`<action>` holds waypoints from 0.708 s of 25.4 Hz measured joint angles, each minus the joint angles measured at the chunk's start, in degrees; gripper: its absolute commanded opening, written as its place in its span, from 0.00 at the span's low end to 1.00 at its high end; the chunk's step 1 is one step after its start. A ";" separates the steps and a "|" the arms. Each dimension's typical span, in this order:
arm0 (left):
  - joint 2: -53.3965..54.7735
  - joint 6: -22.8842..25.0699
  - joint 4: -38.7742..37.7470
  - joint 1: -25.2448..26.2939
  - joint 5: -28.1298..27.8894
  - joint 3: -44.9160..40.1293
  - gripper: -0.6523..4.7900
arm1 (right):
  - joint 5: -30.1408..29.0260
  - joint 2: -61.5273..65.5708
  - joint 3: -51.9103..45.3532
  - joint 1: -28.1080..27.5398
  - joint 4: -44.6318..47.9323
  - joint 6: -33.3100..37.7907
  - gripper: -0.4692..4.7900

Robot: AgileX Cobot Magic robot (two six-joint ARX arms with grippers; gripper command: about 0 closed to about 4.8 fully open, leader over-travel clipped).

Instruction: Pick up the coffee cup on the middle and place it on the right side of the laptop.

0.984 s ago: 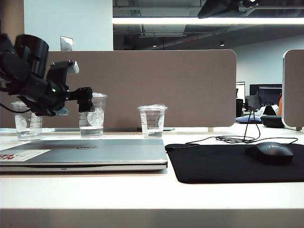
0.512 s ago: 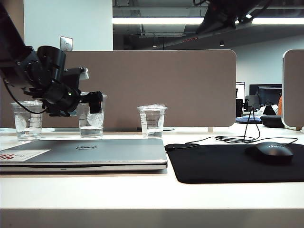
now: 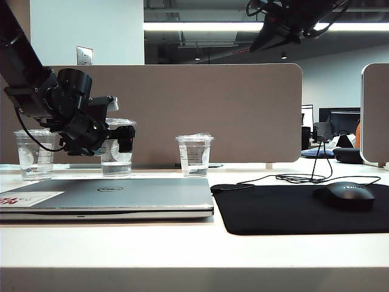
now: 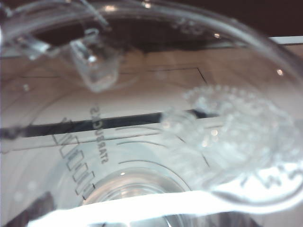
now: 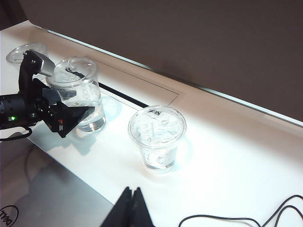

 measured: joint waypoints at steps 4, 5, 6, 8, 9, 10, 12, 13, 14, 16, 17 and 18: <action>0.00 0.07 -0.04 0.02 0.33 0.00 0.88 | 0.00 0.02 0.00 0.00 -0.02 -0.04 0.08; 0.00 0.09 -0.04 0.00 0.37 0.00 0.84 | 0.00 0.02 0.00 0.00 -0.02 -0.04 0.08; 0.00 0.17 -0.02 0.00 0.44 0.00 0.79 | 0.00 0.02 0.00 0.00 -0.02 -0.04 0.08; 0.00 0.13 -0.02 -0.02 0.46 0.00 0.79 | 0.00 0.02 0.00 0.00 -0.02 -0.04 0.08; 0.00 0.15 -0.02 -0.04 0.46 0.00 0.79 | 0.00 0.02 0.00 0.00 -0.02 -0.04 0.08; 0.00 0.20 -0.02 -0.04 0.46 0.00 0.79 | 0.00 0.02 0.00 0.00 -0.04 -0.07 0.08; 0.00 0.17 -0.02 -0.04 0.48 0.00 0.79 | 0.00 0.02 0.00 0.00 -0.35 -0.24 0.08; 0.00 0.20 -0.02 -0.04 0.46 0.00 0.79 | 0.02 0.02 0.00 0.02 -0.92 -0.96 0.08; 0.00 0.20 0.02 -0.02 0.46 0.00 0.79 | 0.13 0.02 0.00 0.02 -1.14 -1.16 0.08; 0.02 0.20 0.85 -0.04 0.46 -0.13 0.79 | 0.96 0.02 0.00 0.00 -1.53 -1.53 0.08; 0.04 0.20 1.11 -0.02 0.46 -0.13 0.79 | 1.03 0.02 0.00 0.00 -1.53 -1.64 0.08; 0.07 0.20 2.47 -0.02 0.46 -0.13 0.79 | 1.14 0.02 0.00 0.00 -1.51 -2.21 0.08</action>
